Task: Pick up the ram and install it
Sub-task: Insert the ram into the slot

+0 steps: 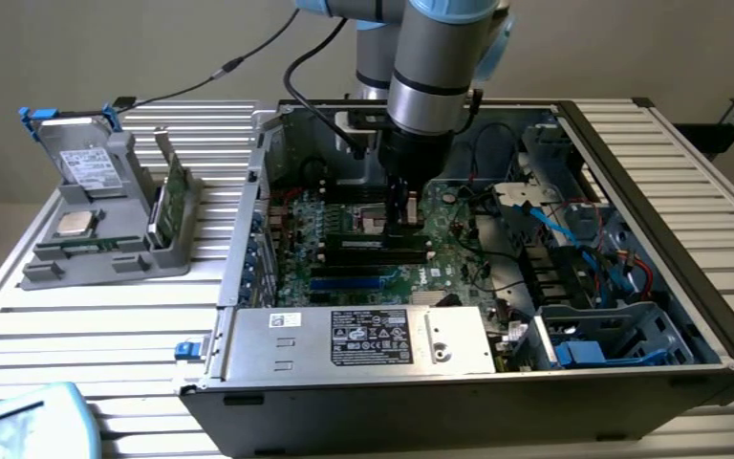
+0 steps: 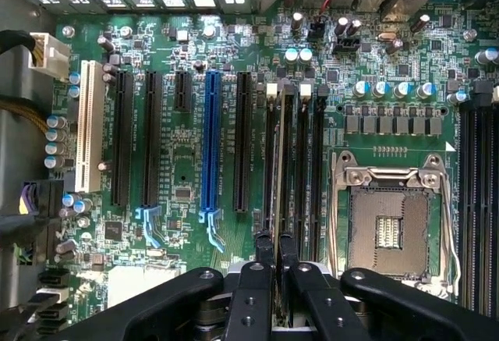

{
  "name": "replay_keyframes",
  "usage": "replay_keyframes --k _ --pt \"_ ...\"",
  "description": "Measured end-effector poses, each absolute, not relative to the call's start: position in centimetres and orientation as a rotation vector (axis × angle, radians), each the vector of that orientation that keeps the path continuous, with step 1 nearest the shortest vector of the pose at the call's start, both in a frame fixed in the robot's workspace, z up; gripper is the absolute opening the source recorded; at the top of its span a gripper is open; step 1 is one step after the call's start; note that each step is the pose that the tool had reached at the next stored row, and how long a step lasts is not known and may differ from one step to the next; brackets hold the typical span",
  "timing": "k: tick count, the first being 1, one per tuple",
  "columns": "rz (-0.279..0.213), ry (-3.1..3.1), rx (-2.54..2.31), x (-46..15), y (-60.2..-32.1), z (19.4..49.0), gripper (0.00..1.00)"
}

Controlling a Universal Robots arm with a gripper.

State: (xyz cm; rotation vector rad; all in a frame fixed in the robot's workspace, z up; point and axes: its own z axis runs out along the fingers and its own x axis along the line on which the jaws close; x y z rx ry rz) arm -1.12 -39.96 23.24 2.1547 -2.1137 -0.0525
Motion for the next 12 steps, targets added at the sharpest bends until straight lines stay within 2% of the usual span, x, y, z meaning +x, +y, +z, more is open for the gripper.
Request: replay_keyframes --k 12 --pt "-0.043 -2.109 2.151 -1.12 -39.96 22.89 0.14"
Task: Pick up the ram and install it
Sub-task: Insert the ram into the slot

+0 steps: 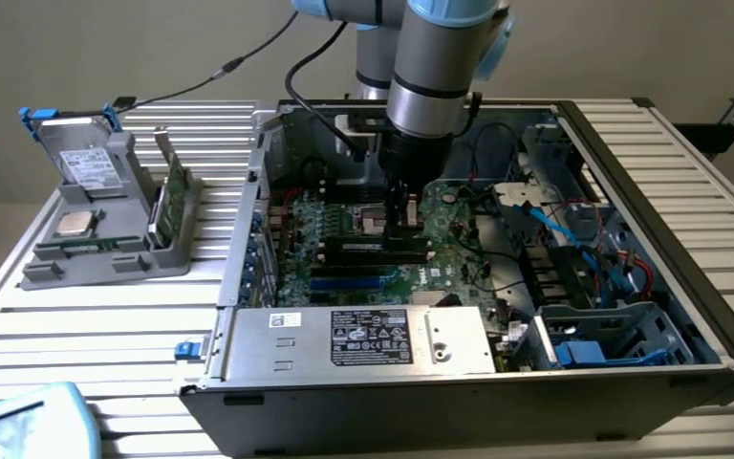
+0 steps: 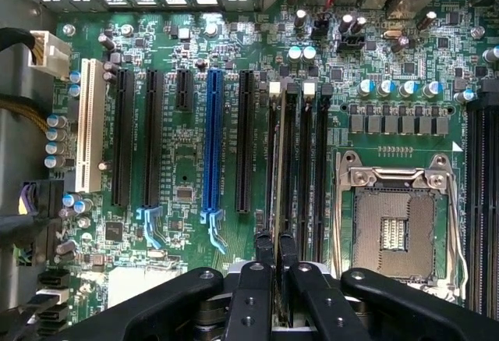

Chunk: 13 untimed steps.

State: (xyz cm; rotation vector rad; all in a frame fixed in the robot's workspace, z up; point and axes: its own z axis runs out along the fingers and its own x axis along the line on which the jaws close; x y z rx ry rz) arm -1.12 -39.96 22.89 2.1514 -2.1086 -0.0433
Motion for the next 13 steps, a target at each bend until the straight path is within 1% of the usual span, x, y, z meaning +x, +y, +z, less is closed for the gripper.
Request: replay_keyframes --k 13 --pt "-0.039 -2.105 2.151 -1.13 -39.96 22.82 0.14"
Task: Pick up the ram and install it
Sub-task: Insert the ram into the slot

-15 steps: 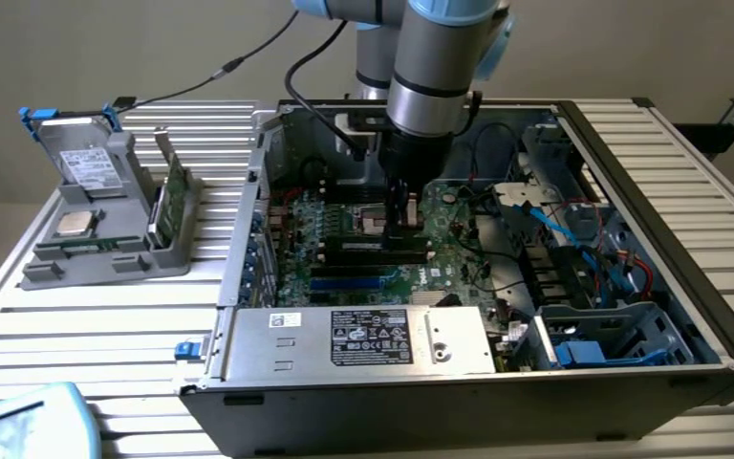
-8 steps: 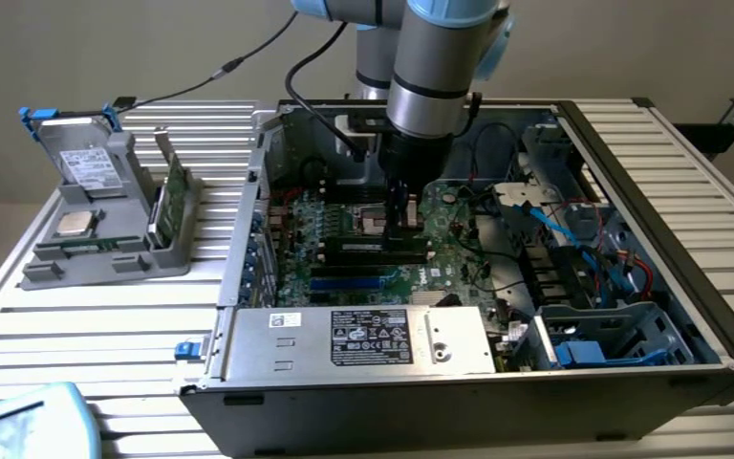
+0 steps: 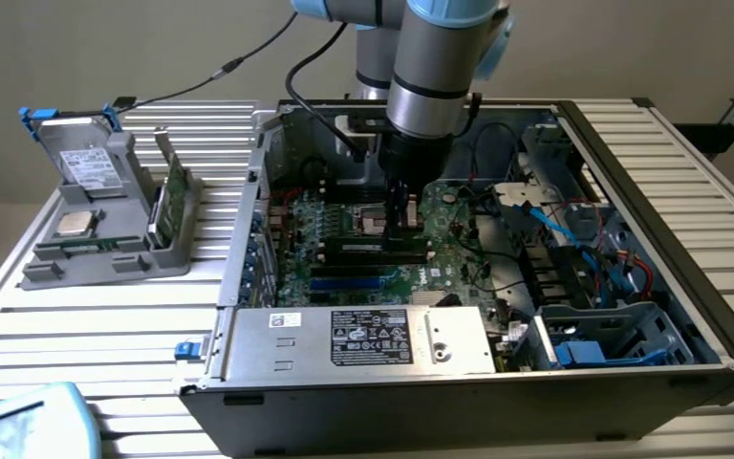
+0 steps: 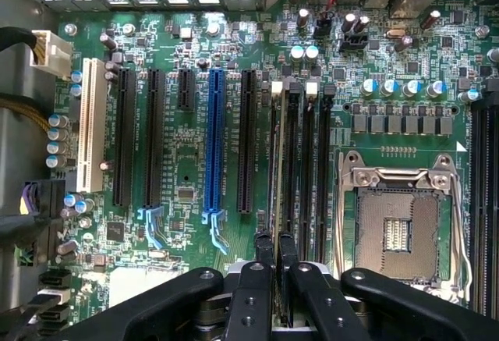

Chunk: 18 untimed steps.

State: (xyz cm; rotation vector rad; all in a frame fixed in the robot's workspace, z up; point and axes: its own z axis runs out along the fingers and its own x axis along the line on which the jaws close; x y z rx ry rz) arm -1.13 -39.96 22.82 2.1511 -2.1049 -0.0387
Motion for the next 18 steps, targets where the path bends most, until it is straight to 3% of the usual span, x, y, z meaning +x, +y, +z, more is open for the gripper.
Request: replay_keyframes --k 18 --pt "-0.038 -2.101 2.155 -1.15 -39.86 22.57 0.14"
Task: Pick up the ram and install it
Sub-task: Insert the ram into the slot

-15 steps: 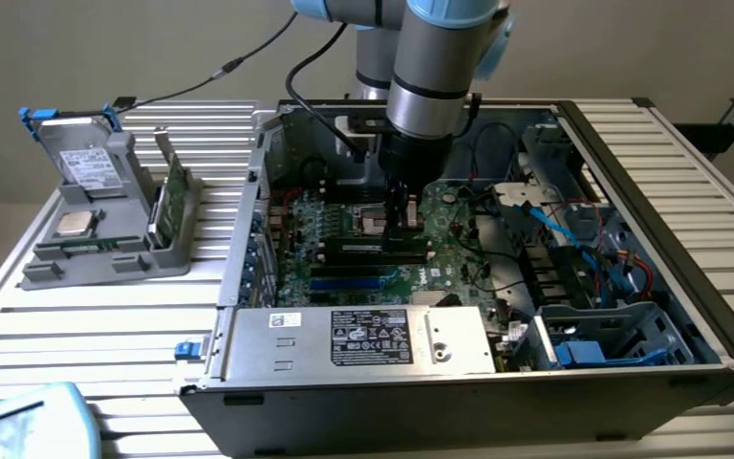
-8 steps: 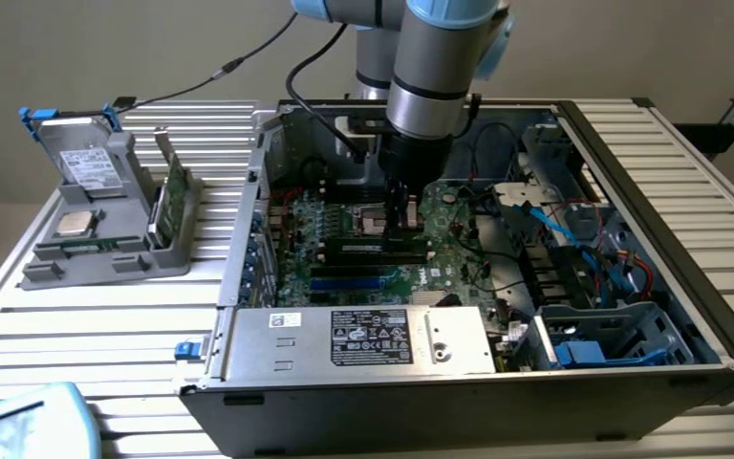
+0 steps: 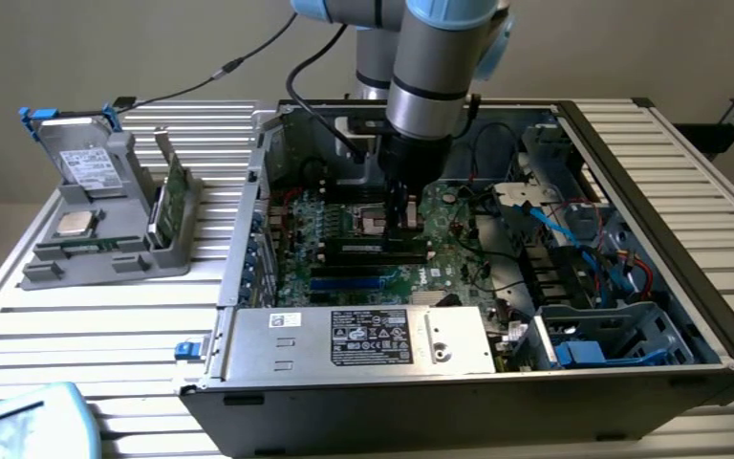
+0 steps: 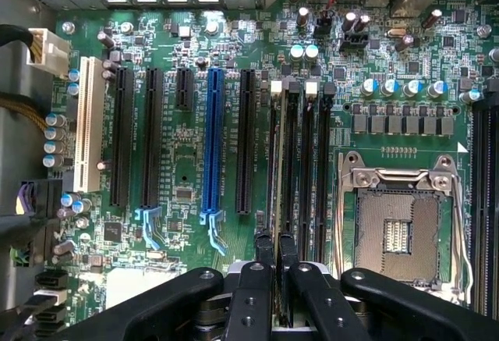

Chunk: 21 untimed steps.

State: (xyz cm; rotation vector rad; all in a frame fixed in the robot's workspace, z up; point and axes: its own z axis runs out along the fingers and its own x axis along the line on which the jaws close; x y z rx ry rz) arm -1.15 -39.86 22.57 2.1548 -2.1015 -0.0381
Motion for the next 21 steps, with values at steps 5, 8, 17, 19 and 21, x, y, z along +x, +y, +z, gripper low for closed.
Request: replay_keyframes --k 5,8,17,19,21 --pt "-0.037 -2.1 2.156 -1.15 -39.86 22.51 0.14" --pt "-0.037 -2.098 2.158 -1.15 -39.86 22.48 0.14" --pt "-0.036 -2.085 2.17 -1.14 -39.86 22.42 0.14" --pt "-0.036 -2.083 2.172 -1.14 -39.86 22.42 0.14" --pt "-0.036 -2.082 2.174 -1.14 -39.86 22.41 0.14"
